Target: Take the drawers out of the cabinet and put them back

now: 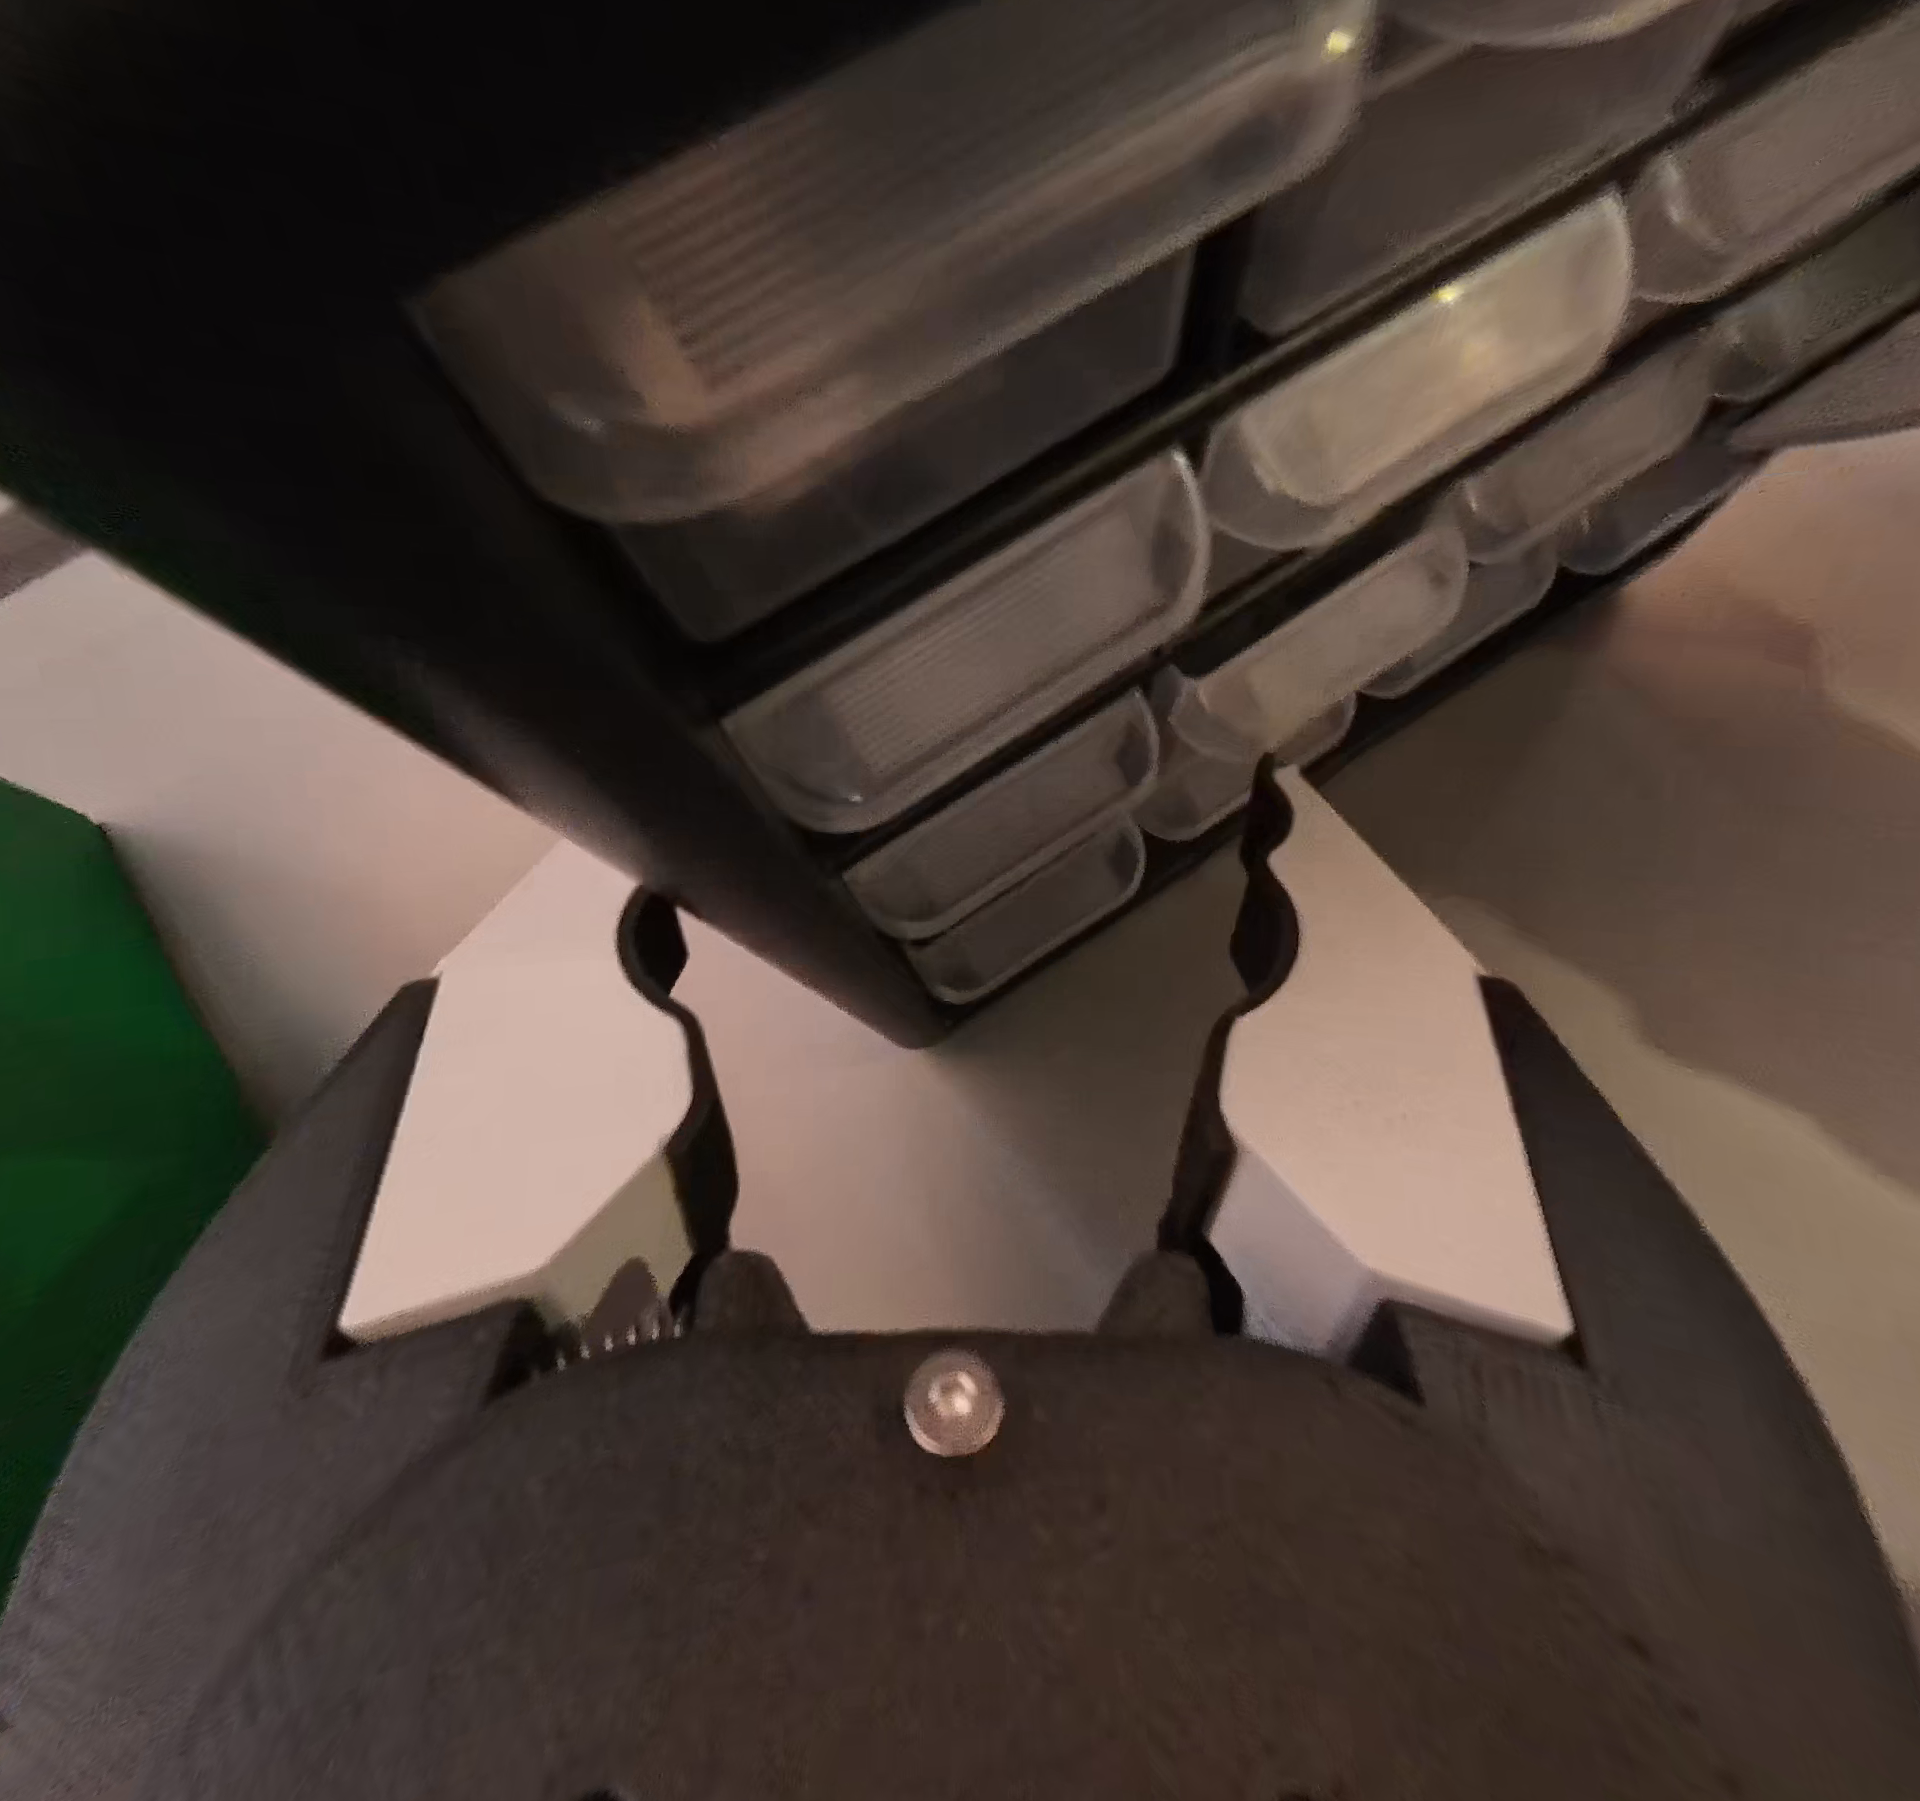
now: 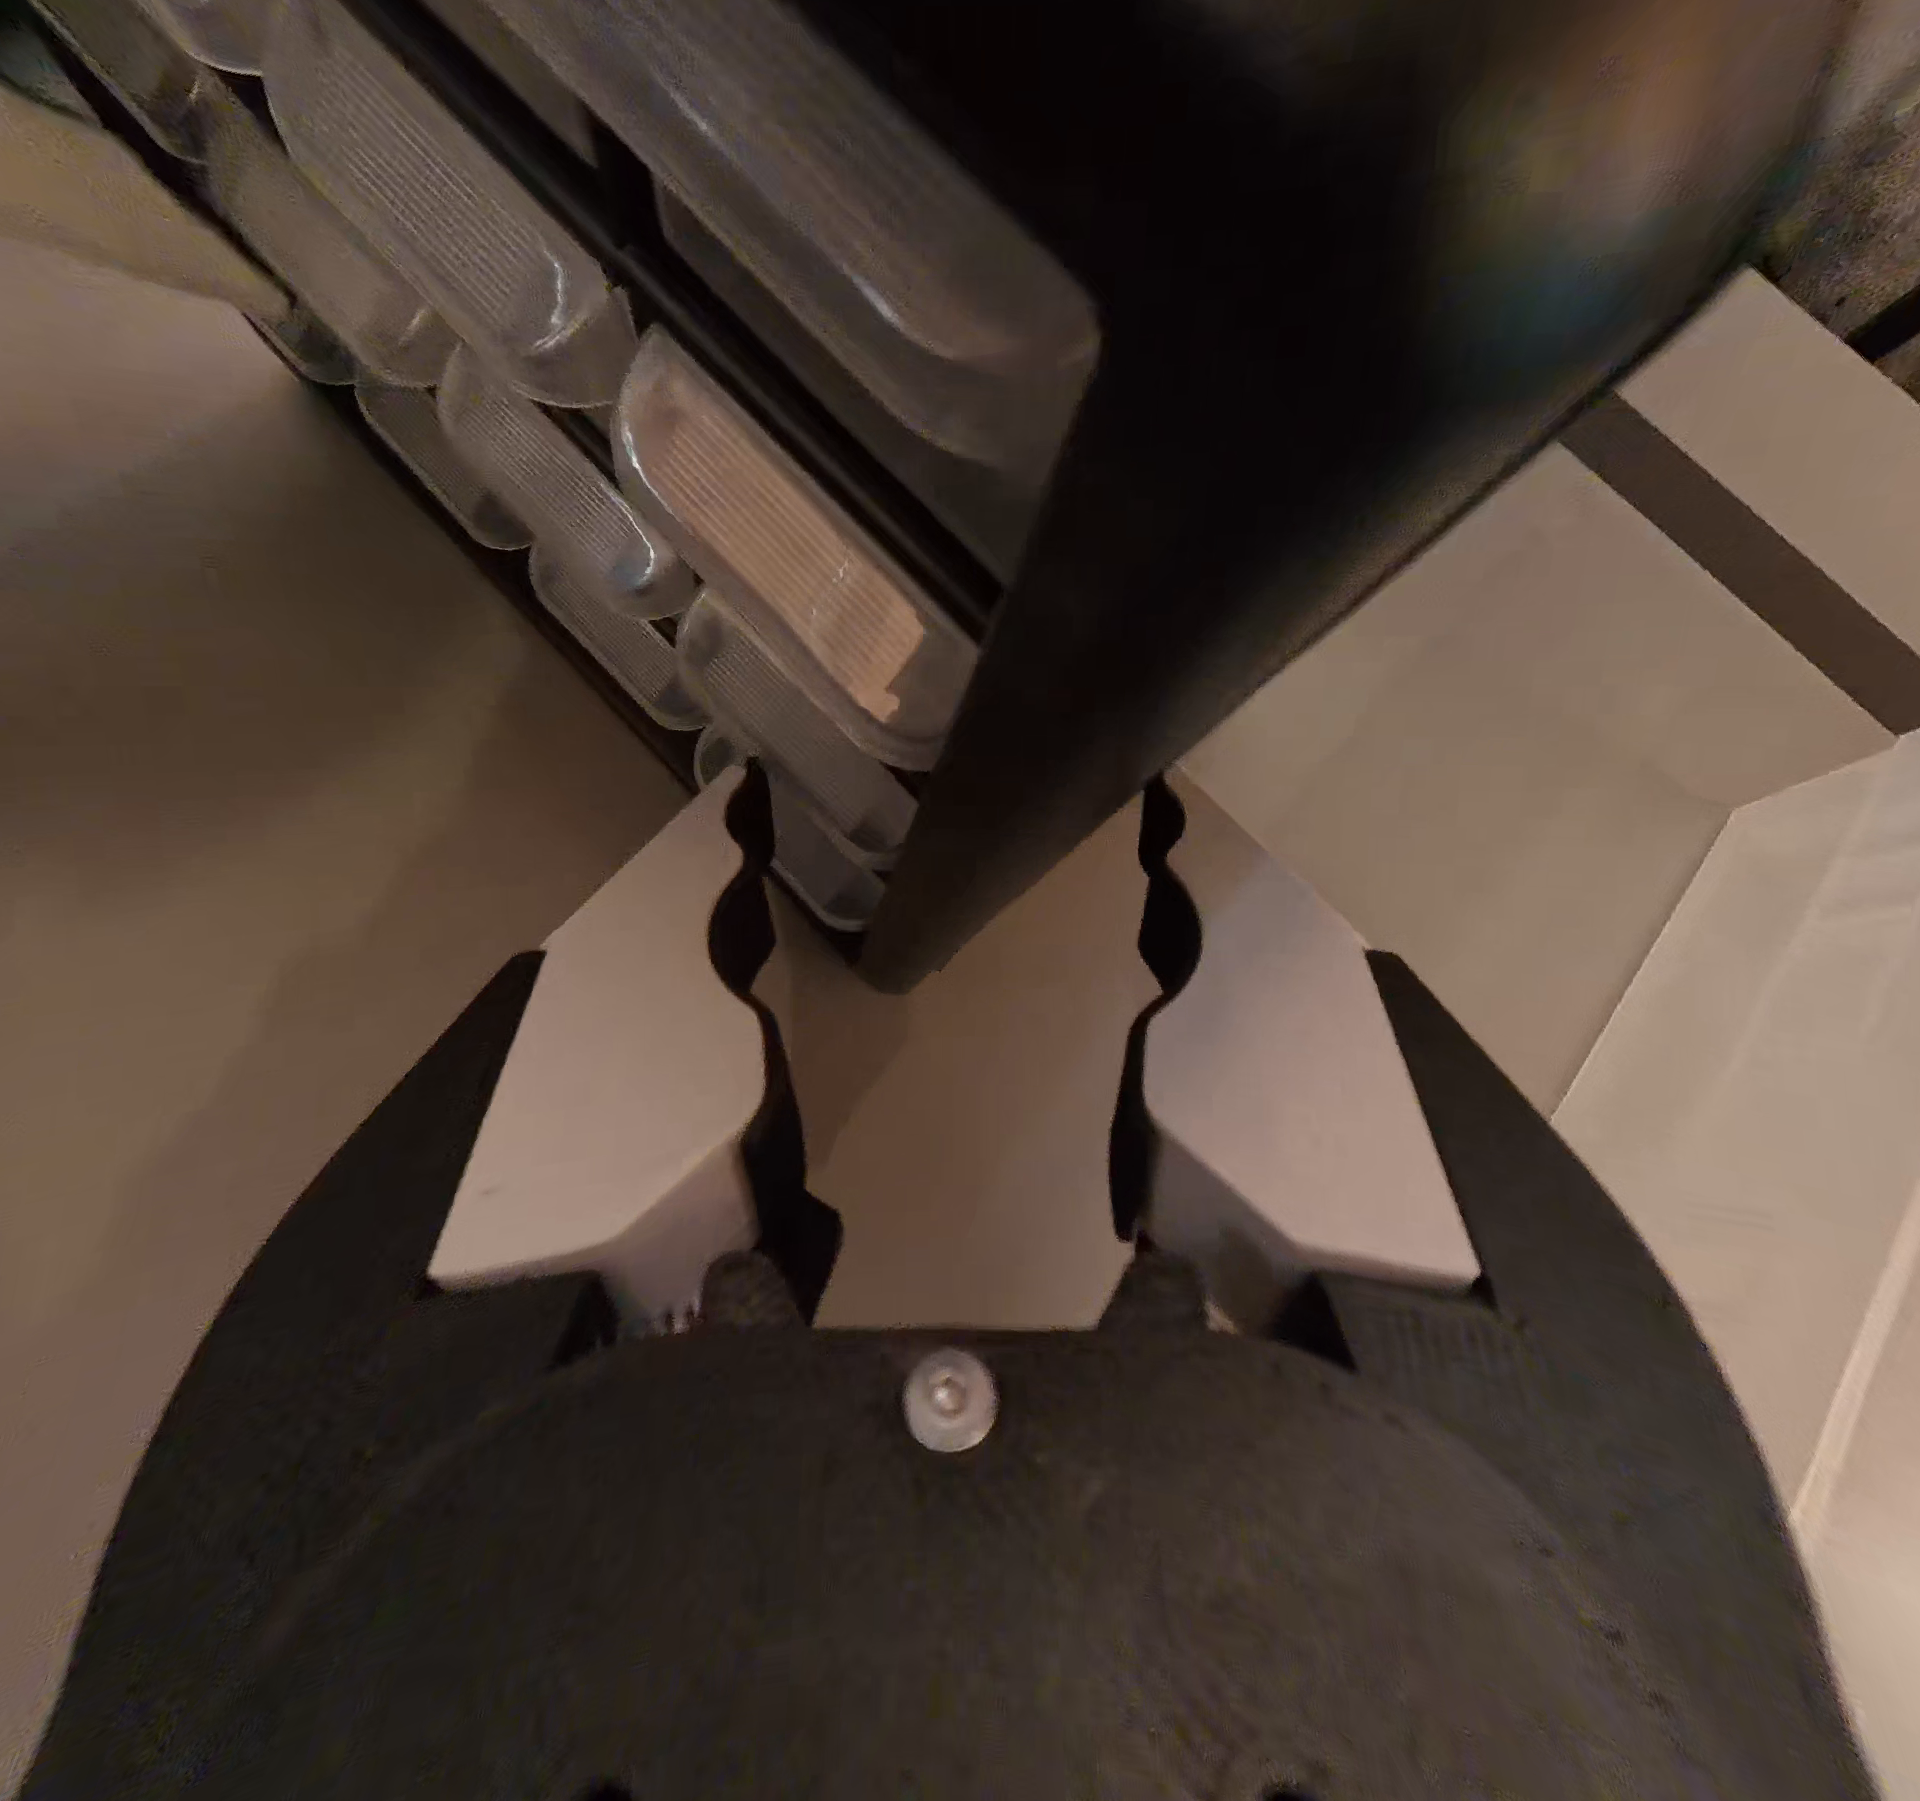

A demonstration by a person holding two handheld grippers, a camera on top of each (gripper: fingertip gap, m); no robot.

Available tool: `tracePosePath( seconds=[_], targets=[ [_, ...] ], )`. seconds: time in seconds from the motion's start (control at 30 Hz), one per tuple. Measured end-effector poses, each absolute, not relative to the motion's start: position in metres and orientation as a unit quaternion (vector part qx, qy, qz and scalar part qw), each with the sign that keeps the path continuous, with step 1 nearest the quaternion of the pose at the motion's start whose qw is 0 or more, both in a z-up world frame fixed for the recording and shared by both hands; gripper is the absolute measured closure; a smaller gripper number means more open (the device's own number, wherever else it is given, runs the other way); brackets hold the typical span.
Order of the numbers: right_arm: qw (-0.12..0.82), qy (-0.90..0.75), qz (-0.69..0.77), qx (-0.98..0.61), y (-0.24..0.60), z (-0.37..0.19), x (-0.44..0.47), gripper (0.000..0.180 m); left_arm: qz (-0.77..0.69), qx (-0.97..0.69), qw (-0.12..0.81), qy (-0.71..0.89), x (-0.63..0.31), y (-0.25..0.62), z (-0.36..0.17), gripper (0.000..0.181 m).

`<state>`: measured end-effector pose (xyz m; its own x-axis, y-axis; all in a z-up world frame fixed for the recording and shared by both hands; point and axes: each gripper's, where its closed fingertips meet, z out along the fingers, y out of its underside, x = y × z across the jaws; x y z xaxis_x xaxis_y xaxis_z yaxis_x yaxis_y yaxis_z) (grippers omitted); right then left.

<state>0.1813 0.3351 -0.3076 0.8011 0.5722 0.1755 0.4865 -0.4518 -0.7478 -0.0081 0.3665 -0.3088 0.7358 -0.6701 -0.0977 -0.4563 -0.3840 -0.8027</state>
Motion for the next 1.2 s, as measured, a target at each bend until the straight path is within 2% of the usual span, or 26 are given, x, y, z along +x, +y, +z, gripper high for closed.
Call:
tracePosePath(
  seconds=[0.2, 0.3, 0.37, 0.5, 0.53, 0.63, 0.73, 0.8, 0.9, 1.0, 1.07, 1.2],
  targets=[
    [0.425, -0.307, 0.047, -0.850, 0.338, -0.308, 0.187, 0.108, -0.153, -0.831, 0.434, 0.313, -0.009, 0.366, -0.304, 0.094],
    [0.413, -0.306, 0.066, -0.855, 0.333, -0.307, 0.185, 0.101, -0.156, -0.828, 0.419, 0.339, -0.008, 0.357, -0.306, 0.085],
    [0.408, -0.310, 0.049, -0.858, 0.326, -0.300, 0.192, 0.099, -0.179, -0.826, 0.415, 0.338, -0.010, 0.349, -0.303, 0.072],
    [0.391, -0.305, 0.058, -0.866, 0.294, -0.283, 0.210, 0.099, -0.174, -0.819, 0.411, 0.361, -0.030, 0.329, -0.301, 0.070],
    [0.381, -0.308, 0.070, -0.869, 0.283, -0.283, 0.211, 0.093, -0.185, -0.819, 0.400, 0.366, -0.032, 0.321, -0.302, 0.067],
    [0.350, -0.328, 0.105, -0.871, 0.250, -0.298, 0.203, 0.074, -0.192, -0.824, 0.354, 0.398, -0.037, 0.296, -0.315, 0.055],
    [0.327, -0.352, 0.114, -0.870, 0.231, -0.327, 0.193, 0.070, -0.193, -0.823, 0.321, 0.427, -0.036, 0.277, -0.337, 0.069],
    [0.314, -0.354, 0.143, -0.869, 0.225, -0.347, 0.182, 0.068, -0.216, -0.824, 0.300, 0.429, -0.029, 0.270, -0.349, 0.060],
    [0.293, -0.364, 0.127, -0.875, 0.228, -0.380, 0.176, 0.056, -0.223, -0.806, 0.308, 0.453, -0.016, 0.269, -0.361, 0.065],
    [0.305, -0.369, 0.123, -0.869, 0.237, -0.395, 0.165, 0.053, -0.215, -0.799, 0.293, 0.479, -0.008, 0.263, -0.380, 0.054],
    [0.309, -0.367, 0.132, -0.867, 0.240, -0.398, 0.158, 0.039, -0.206, -0.800, 0.277, 0.490, -0.007, 0.258, -0.393, 0.050],
    [0.329, -0.377, 0.150, -0.852, 0.242, -0.396, 0.149, 0.049, -0.192, -0.786, 0.302, 0.505, -0.006, 0.260, -0.400, 0.040]
  ],
)
